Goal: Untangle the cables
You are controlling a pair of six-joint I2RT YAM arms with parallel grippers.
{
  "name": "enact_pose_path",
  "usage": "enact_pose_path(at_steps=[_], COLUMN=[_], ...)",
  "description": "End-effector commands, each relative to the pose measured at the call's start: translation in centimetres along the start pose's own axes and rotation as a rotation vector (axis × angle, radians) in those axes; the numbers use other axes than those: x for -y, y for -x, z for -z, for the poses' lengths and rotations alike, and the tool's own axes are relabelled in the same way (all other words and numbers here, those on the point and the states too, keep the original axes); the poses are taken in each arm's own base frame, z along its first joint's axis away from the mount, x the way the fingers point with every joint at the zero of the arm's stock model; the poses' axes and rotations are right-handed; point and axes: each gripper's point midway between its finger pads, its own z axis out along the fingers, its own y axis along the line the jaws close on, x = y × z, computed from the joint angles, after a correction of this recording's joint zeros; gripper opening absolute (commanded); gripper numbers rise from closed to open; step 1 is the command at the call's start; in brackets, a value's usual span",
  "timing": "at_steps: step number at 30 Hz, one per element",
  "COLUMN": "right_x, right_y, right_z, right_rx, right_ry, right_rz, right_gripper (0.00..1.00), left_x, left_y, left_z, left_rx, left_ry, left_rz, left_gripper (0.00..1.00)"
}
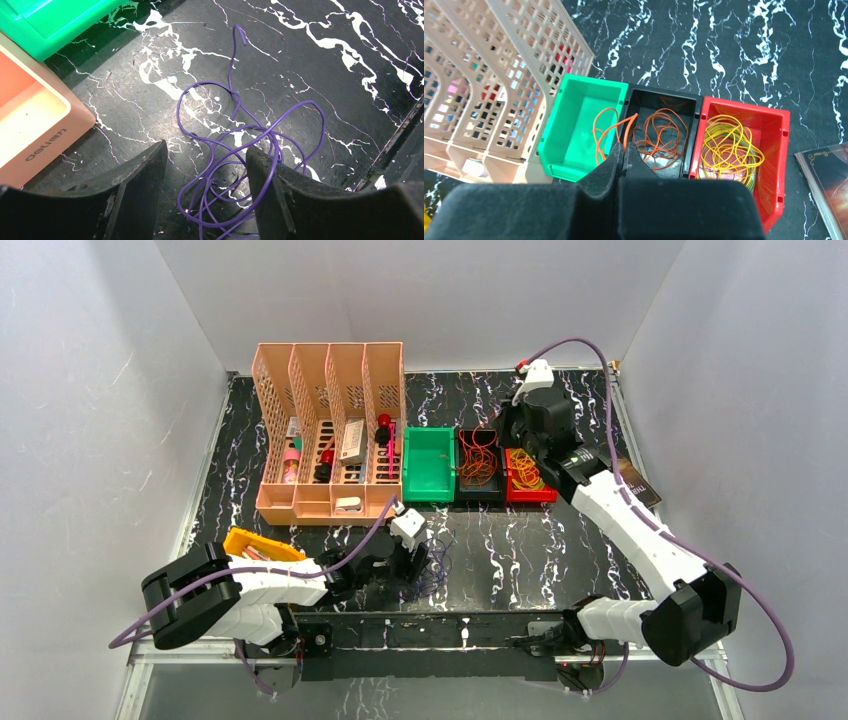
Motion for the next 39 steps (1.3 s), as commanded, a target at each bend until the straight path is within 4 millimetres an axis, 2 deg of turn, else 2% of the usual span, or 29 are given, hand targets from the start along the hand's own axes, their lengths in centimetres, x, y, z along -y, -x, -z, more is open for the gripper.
enact_pose_path(at_steps=[1,15,24,34,39], right_x=[-1.3,-0.7,0.2,0.8,1.3], right_y=[6.2,6.9,3.6,2.1,-0.3], right_z=[2.7,2.7,-0.2,-1.4,-2.9], right_rx=[0.173,0.210,0.126,0.092,0.025], right_ry=[0.057,0.031,0.000,-0.012,-0.023], right_rz=[-0.010,-0.014,0.004,0.005,0.014], right_gripper=[0.00,0.00,0.00,0.00,0.00], left_x=[0.2,0.2,0.3,0.3,0.4], left_y=[1.8,1.7,1.9,1.6,1.7], left_z=[-0.2,-0.1,-0.1,-0.1,-0.1], left_rx=[0.041,0.043,0.046,0.040,0.040], left_ry=[0.012,0.008,0.005,0.004,0.002], left_rz=[0.021,0.022,0.028,0.027,0.032], left_gripper=[0.58,0.59,0.60,0.60,0.60])
